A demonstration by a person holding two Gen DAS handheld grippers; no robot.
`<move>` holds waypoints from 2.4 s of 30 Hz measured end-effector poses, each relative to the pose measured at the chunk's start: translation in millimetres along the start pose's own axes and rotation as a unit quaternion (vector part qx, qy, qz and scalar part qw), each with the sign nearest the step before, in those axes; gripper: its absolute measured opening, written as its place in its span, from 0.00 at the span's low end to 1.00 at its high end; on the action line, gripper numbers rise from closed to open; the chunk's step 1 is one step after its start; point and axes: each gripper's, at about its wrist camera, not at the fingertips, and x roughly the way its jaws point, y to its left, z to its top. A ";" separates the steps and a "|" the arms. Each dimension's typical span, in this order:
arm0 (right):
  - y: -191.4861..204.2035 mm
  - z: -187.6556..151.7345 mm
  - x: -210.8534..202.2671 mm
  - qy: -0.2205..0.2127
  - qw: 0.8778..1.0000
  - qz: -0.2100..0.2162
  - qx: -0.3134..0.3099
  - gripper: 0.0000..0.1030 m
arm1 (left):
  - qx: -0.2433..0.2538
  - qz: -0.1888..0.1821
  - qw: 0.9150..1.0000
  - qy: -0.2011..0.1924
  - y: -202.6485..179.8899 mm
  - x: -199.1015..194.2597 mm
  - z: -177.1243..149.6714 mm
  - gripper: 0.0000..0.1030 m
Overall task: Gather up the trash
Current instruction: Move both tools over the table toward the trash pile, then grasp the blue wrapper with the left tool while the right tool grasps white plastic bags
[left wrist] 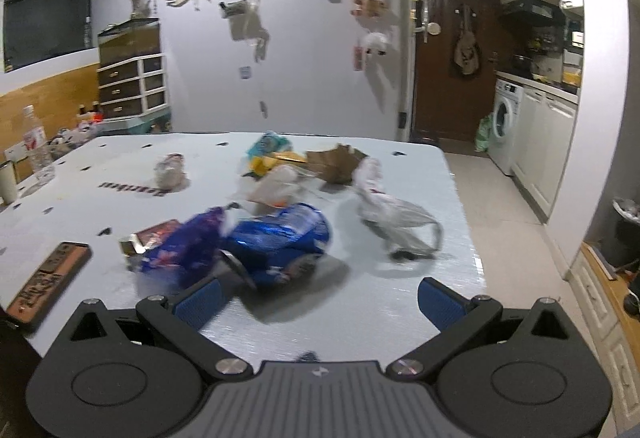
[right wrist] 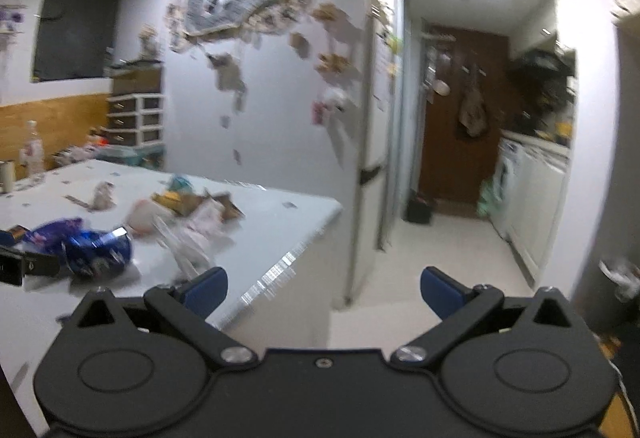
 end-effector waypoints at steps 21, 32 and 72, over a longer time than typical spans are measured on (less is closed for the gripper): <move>89.8 24.2 179.2 0.053 0.986 0.159 0.017 1.00 | -0.081 0.019 0.994 0.069 126.1 47.8 9.0 1.00; 101.3 18.7 233.6 0.112 0.973 0.200 0.041 0.86 | -0.034 -0.030 0.996 0.073 149.5 99.3 21.1 1.00; 93.4 31.2 154.7 0.119 0.964 0.238 -0.031 0.30 | -0.055 -0.018 0.998 0.012 97.8 65.2 26.2 0.09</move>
